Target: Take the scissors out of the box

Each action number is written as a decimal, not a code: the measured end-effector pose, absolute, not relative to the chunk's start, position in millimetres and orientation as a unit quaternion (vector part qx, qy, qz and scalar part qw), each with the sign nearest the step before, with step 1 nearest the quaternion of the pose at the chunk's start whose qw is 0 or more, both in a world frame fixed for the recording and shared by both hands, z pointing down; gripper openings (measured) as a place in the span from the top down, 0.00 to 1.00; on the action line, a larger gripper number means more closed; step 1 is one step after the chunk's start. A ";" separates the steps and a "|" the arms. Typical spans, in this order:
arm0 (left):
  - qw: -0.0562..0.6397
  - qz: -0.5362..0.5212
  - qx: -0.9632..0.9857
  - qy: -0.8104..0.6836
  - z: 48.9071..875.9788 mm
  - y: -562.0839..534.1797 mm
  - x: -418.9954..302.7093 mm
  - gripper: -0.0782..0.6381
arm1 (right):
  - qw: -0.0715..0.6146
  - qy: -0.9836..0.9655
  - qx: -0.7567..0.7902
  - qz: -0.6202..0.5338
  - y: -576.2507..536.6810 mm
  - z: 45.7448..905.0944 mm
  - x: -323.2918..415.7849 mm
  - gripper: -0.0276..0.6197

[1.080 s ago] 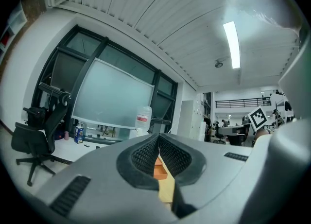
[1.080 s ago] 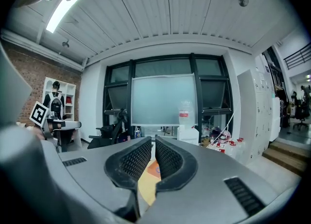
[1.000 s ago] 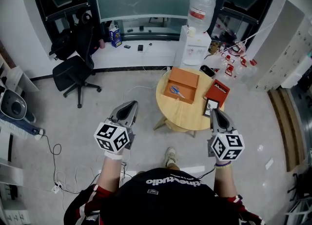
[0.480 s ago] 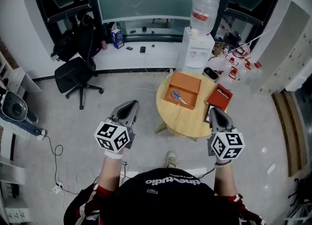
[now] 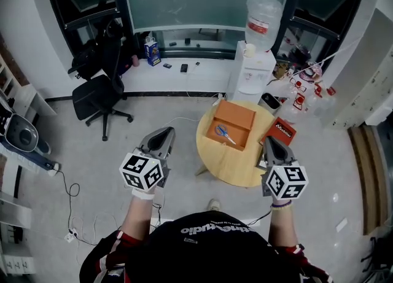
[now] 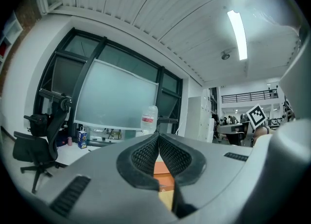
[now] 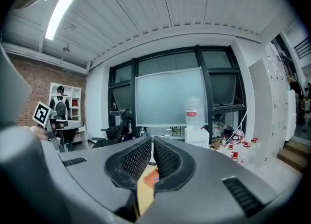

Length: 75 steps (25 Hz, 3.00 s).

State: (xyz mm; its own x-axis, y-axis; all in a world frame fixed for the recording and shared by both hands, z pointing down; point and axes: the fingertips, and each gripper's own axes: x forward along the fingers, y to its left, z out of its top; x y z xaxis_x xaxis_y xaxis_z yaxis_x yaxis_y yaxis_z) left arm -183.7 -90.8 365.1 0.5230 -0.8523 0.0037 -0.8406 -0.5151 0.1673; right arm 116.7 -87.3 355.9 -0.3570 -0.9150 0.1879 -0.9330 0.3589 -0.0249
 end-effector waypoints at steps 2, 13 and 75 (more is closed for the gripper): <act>0.073 -0.035 0.869 -0.488 366.6 -99.6 -179.3 0.87 | 0.068 -0.823 0.560 0.065 -96.4 358.1 120.2 0.90; 0.064 -0.015 0.871 -0.487 362.3 -148.3 -152.7 0.87 | 0.063 -0.826 0.555 0.075 -147.9 362.4 145.5 0.90; 0.044 0.030 0.844 -0.533 387.4 -223.7 -55.1 0.87 | 0.034 -0.890 0.446 0.087 -267.6 403.9 167.6 0.90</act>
